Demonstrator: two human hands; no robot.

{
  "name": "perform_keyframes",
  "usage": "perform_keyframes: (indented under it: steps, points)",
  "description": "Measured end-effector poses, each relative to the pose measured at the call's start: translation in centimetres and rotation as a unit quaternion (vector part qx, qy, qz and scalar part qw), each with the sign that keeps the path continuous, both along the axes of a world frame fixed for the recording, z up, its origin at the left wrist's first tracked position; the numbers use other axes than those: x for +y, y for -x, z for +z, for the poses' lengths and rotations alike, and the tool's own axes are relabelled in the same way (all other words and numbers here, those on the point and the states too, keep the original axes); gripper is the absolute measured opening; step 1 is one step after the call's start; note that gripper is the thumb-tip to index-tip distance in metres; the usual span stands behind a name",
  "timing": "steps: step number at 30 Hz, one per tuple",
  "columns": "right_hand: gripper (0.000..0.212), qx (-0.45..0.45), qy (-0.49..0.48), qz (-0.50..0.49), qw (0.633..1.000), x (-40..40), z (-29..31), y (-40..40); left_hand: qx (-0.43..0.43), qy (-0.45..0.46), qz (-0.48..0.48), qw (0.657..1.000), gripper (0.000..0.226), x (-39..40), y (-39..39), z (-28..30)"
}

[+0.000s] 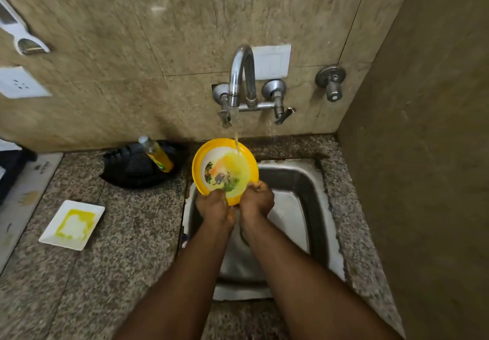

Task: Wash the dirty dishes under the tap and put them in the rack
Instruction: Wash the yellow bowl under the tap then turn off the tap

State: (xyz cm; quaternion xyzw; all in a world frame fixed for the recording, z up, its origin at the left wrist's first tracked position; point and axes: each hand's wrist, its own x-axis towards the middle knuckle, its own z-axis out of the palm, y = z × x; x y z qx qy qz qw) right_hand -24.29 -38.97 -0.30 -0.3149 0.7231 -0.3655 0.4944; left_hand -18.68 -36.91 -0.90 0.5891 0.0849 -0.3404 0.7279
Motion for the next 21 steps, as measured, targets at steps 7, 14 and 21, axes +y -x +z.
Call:
perform_keyframes:
  steps: [7, 14, 21]
  points:
    - [0.034, 0.091, -0.023, 0.1, 0.991, -0.9, -0.3, -0.2, 0.044, -0.041, 0.023, 0.998, 0.046, -0.2, 0.4, 1.9]
    - [0.04, 0.177, -0.016, 0.163, 0.971, -2.7, -1.4, 2.4, 0.086, -0.089, -0.06, 0.991, 0.05, 1.4, -0.6, 0.4]
    - [0.051, 0.376, 0.043, 0.357, 0.854, -7.2, 0.2, 3.3, 0.12, -0.114, -0.137, 0.977, 0.036, 2.2, -0.5, 0.6]
